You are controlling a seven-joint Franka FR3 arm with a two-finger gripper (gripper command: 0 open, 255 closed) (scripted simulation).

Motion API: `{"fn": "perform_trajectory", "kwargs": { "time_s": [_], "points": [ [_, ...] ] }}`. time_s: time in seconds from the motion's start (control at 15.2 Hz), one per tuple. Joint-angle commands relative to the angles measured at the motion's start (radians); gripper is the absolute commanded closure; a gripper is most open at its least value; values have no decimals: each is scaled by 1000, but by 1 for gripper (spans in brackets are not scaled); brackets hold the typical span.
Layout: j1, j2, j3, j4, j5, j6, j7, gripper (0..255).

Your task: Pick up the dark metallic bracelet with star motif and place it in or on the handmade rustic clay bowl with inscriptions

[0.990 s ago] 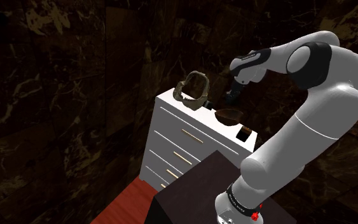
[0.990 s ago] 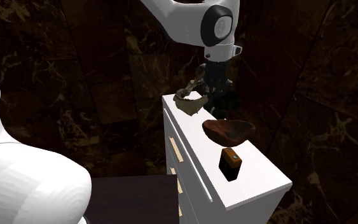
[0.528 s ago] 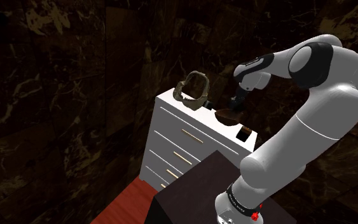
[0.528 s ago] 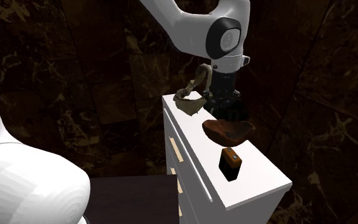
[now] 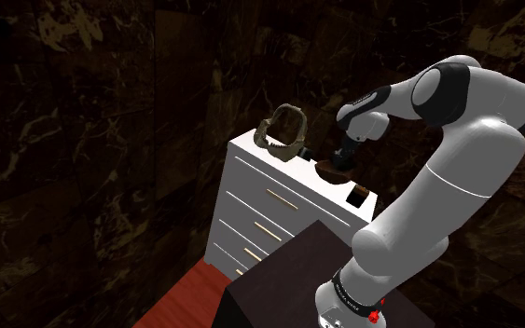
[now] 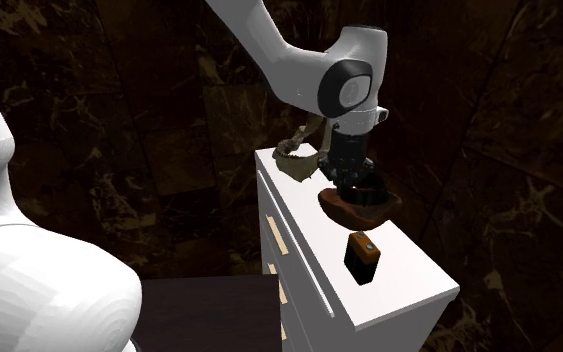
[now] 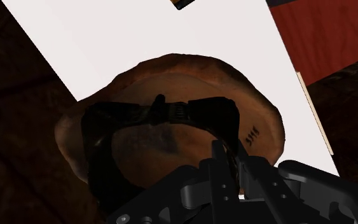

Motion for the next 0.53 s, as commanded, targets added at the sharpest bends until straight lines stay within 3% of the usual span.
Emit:
{"fn": "perform_trajectory", "kwargs": {
  "time_s": [0.0,0.4,0.46],
  "points": [
    [-1,5,0,-3,5,8,-4,255],
    [-1,5,0,-2,5,8,-4,255],
    [-1,5,0,-2,5,8,-4,0]
  ]
}}
